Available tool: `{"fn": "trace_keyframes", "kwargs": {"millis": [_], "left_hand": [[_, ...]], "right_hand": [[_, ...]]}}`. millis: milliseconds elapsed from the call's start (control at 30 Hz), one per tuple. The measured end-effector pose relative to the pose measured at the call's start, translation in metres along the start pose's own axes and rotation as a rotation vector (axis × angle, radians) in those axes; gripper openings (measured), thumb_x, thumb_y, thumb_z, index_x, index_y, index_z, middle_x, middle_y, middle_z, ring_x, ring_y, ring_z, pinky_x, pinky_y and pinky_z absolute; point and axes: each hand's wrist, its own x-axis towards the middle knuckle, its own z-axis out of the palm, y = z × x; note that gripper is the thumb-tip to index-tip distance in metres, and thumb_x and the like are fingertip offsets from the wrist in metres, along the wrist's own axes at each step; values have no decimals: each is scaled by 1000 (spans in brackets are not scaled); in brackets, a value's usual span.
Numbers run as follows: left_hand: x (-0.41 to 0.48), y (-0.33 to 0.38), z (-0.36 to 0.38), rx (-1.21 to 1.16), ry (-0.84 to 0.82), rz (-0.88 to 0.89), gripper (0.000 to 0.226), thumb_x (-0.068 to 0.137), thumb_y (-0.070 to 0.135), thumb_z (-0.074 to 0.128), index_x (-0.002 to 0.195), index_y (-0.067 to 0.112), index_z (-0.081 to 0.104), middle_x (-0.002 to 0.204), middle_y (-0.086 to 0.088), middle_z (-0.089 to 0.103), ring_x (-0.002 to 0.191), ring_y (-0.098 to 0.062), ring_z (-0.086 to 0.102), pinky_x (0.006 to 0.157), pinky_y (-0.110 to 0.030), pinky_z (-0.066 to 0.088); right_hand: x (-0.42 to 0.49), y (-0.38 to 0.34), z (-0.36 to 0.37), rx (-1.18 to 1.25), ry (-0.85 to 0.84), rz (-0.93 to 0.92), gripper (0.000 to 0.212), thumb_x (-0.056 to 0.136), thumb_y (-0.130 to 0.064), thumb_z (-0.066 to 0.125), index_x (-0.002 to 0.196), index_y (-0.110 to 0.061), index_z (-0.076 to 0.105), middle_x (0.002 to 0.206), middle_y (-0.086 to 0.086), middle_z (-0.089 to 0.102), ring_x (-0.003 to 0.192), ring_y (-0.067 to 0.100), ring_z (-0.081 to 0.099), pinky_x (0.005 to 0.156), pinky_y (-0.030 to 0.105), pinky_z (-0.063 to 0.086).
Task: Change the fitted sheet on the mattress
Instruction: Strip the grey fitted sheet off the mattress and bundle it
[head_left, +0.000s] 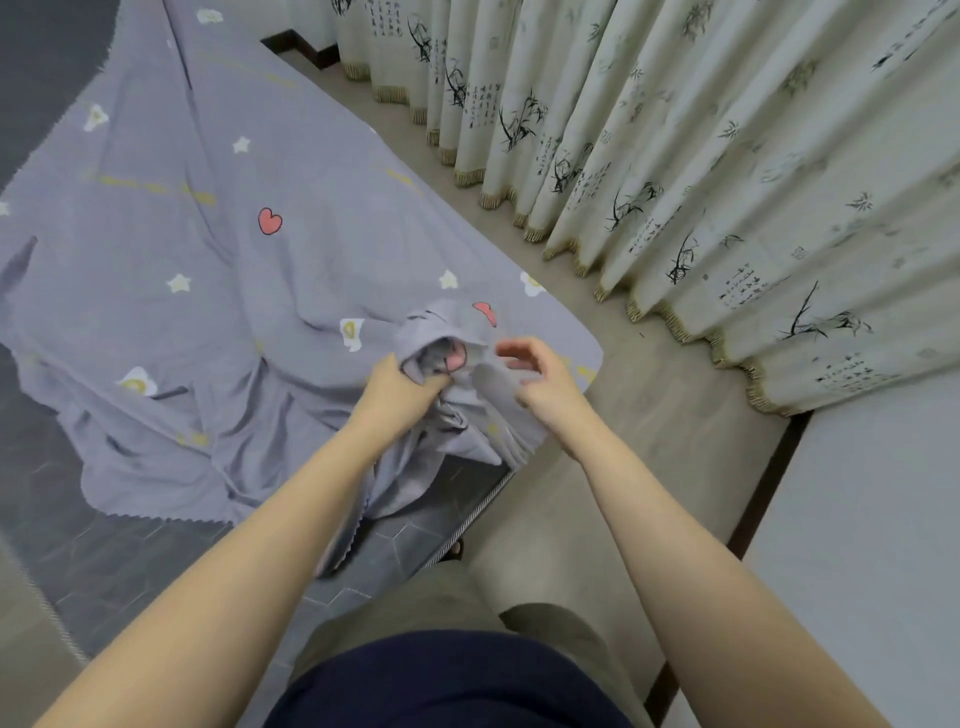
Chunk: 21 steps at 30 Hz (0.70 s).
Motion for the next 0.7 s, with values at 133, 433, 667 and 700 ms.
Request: {"fn": "trace_keyframes", "kwargs": {"millis": [133, 433, 667, 700], "left_hand": [[8, 44, 9, -286, -114, 42, 4, 87, 6, 62, 87, 2, 61, 81, -16, 59, 79, -20, 53, 77, -46, 49], [56, 98, 39, -176, 62, 109, 24, 69, 21, 63, 59, 3, 50, 55, -6, 55, 55, -12, 51, 55, -27, 44], [79, 91, 131, 102, 24, -4, 41, 66, 48, 84, 100, 30, 68, 77, 19, 69, 78, 4, 60, 68, -16, 46], [80, 96, 150, 67, -68, 5, 52, 64, 48, 84, 109, 28, 67, 75, 19, 68, 78, 6, 58, 71, -15, 47]], "right_hand": [[29, 69, -13, -358, -230, 183, 72, 79, 4, 65, 141, -22, 39, 135, 5, 38, 113, 18, 47, 91, 32, 45], [90, 110, -85, -602, -57, 262, 32, 97, -26, 46, 120, -10, 62, 122, 19, 64, 111, 35, 59, 87, 36, 49], [128, 90, -224, 108, -35, 611, 35, 101, -13, 44, 128, 6, 55, 100, 19, 63, 93, 31, 61, 78, 36, 51], [137, 80, -242, 215, -6, 625, 36, 100, -11, 42, 128, 9, 54, 94, 16, 61, 87, 28, 57, 73, 32, 49]]}}
